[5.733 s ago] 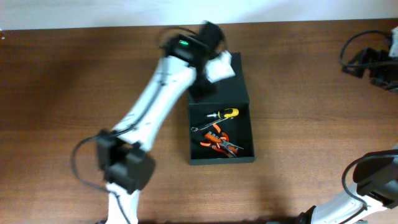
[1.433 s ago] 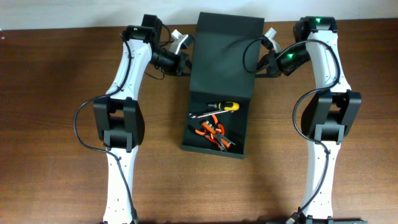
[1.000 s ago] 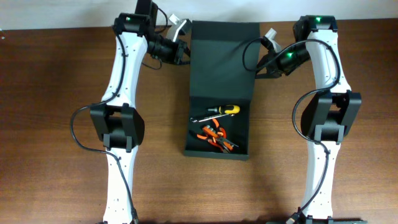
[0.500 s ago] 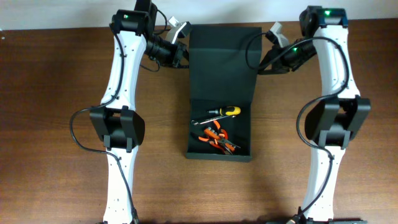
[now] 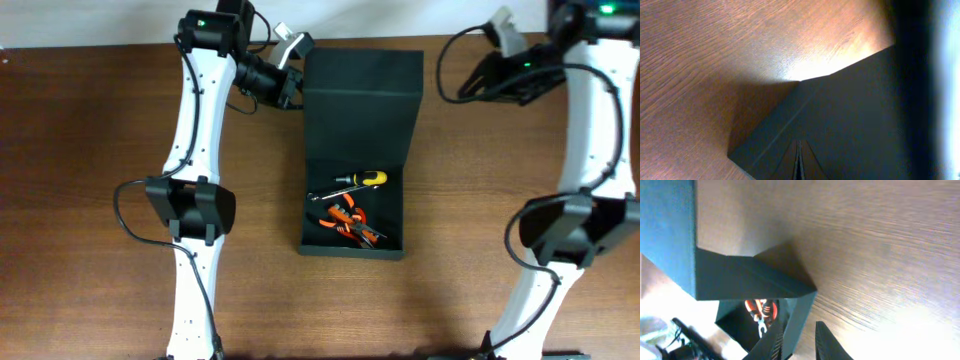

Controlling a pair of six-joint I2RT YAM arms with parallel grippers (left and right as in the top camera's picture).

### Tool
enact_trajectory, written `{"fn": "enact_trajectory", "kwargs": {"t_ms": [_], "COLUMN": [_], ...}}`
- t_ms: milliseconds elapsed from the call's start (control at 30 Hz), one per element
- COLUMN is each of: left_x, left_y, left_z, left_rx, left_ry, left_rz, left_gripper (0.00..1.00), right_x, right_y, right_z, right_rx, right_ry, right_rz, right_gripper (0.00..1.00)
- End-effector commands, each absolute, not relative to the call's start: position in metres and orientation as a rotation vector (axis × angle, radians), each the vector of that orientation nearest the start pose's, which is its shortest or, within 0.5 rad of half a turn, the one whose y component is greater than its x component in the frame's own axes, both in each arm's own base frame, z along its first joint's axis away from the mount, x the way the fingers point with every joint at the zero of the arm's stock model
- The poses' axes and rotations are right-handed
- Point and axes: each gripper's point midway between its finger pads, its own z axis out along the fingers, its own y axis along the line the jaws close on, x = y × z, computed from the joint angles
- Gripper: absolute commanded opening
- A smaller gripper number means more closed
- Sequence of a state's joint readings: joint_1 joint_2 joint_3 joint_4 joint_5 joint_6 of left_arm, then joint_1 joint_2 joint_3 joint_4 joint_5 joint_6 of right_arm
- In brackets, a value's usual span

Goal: Pack container
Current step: 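Lower the lid flat onto the box with both grippers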

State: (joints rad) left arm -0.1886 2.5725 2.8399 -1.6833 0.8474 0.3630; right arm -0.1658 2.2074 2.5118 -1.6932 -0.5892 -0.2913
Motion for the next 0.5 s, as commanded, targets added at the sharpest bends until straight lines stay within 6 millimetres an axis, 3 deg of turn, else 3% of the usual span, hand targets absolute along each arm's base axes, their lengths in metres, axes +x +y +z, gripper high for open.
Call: {"fn": "enact_trajectory", "kwargs": {"t_ms": [0, 233, 467], "left_x": [0.444, 0.422, 0.4], "left_y": [-0.224, -0.235, -0.237], "left_z": [0.239, 0.283, 0.3], "left_rx": [0.884, 0.851, 0.889], "left_ry": [2.481, 2.455, 2.481], "left_rz": [-1.057, -1.022, -0.821], "left_gripper": [0.02, 0.02, 0.02], "right_x": [0.435, 0.433, 0.433], "right_y": [0.009, 0.003, -0.003], "right_z": [0.267, 0.272, 0.27], "right_rx": [-0.204, -0.189, -0.178], "right_ry": [2.688, 2.678, 2.691], "right_rz": [0.681, 0.67, 0.636], "right_gripper": [0.21, 0.21, 0.21]}}
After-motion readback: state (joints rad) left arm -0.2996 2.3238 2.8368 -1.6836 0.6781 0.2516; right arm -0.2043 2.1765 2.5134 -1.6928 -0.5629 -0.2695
